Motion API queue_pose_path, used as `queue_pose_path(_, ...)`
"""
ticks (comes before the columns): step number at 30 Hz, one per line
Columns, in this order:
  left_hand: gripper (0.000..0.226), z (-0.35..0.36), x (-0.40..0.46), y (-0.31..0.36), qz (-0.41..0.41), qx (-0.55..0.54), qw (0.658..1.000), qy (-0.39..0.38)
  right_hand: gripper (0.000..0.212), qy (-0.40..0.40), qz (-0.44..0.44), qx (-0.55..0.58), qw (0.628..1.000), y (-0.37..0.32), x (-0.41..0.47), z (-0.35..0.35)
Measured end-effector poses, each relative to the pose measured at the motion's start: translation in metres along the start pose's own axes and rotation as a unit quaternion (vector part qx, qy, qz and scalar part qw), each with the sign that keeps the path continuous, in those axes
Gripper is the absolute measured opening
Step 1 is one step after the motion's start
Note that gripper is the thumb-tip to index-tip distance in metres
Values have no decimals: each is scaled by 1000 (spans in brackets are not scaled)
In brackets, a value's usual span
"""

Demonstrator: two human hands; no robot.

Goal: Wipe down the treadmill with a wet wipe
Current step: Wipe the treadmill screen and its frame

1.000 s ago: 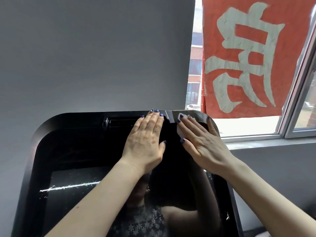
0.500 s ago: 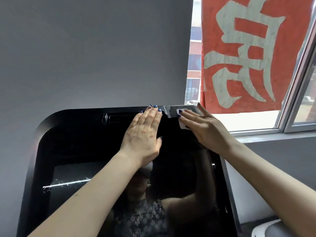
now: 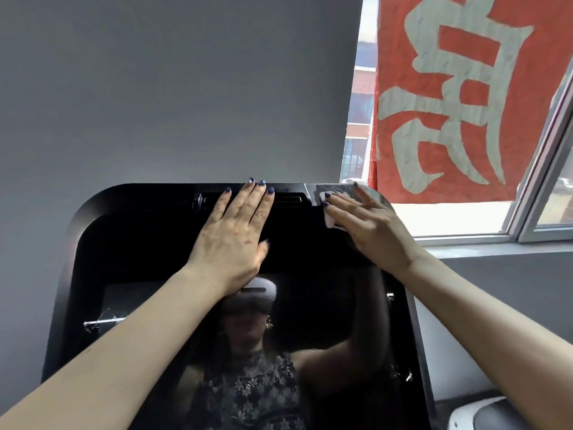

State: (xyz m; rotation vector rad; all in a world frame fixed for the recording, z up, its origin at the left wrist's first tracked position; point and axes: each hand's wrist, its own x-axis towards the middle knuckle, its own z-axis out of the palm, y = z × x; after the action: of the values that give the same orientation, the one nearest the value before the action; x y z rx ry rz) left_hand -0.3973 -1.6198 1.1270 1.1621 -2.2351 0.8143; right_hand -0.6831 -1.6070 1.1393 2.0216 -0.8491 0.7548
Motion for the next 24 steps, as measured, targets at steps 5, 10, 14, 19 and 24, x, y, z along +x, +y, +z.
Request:
queue_pose_path(5, 75, -4, -9, -9, 11, -15, 1000, 6, 17, 96, 45, 49, 993, -14, 20, 0)
queue_pose_path(10, 75, -8, -28, -33, -37, -37, 998, 47, 21, 149, 53, 46, 986, -35, 41, 1)
queue_pose_path(14, 80, -8, -41, -50, -98, -51, 993, 36, 30, 74, 82, 55, 992, -54, 54, 15)
queue_pose_path(19, 81, -5, -49, -59, -92, -79, 993, 15, 55, -50, 165, 33, 985, -74, 48, 13)
queue_pose_path(24, 81, -5, -49, -60, -94, -91, 991, 24, 71, -124, 214, 15, 969, -88, 89, 15)
